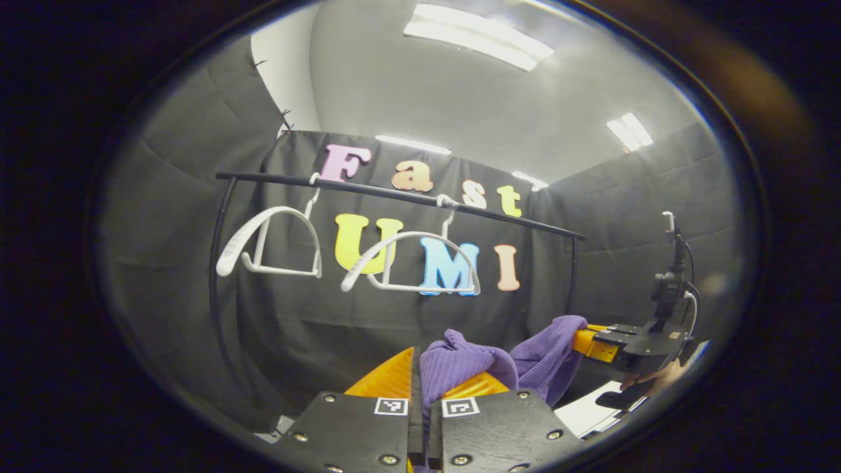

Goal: Grasp the clothes on the hanger with both hands and then place them into the laundry hamper below.

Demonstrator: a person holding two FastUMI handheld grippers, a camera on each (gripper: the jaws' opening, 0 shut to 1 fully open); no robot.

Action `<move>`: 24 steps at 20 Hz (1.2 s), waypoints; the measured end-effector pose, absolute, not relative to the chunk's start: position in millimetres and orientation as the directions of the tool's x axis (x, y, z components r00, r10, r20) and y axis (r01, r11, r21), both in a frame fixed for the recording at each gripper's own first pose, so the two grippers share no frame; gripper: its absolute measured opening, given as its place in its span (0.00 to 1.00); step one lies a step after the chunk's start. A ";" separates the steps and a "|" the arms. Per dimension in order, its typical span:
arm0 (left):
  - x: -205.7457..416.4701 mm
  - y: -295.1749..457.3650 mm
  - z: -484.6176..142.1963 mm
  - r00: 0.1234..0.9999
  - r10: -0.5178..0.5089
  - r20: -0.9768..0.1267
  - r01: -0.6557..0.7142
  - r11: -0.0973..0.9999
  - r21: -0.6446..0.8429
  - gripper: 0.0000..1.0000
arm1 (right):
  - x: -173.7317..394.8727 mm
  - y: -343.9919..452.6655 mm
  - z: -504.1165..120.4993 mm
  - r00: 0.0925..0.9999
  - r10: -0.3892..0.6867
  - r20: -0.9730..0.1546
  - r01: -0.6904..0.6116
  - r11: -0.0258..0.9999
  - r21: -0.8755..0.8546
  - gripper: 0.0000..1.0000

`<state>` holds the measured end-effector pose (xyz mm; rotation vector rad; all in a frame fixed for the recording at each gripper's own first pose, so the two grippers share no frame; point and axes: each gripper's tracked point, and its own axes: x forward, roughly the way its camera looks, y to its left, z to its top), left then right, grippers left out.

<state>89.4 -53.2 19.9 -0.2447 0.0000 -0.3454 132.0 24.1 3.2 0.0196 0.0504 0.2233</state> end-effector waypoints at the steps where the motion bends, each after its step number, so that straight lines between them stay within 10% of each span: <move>1: 87.3 -56.4 15.6 0.939 -0.342 0.039 0.341 0.910 -0.237 0.04 | 124.3 26.9 -0.7 0.973 0.225 -0.057 -0.224 0.974 0.032 0.06; 24: 8.7 -107.1 -297.4 0.779 -0.330 -0.533 0.240 0.943 -0.233 0.08 | 14.6 45.3 -294.5 0.761 0.253 -0.598 -0.329 0.944 -0.020 0.06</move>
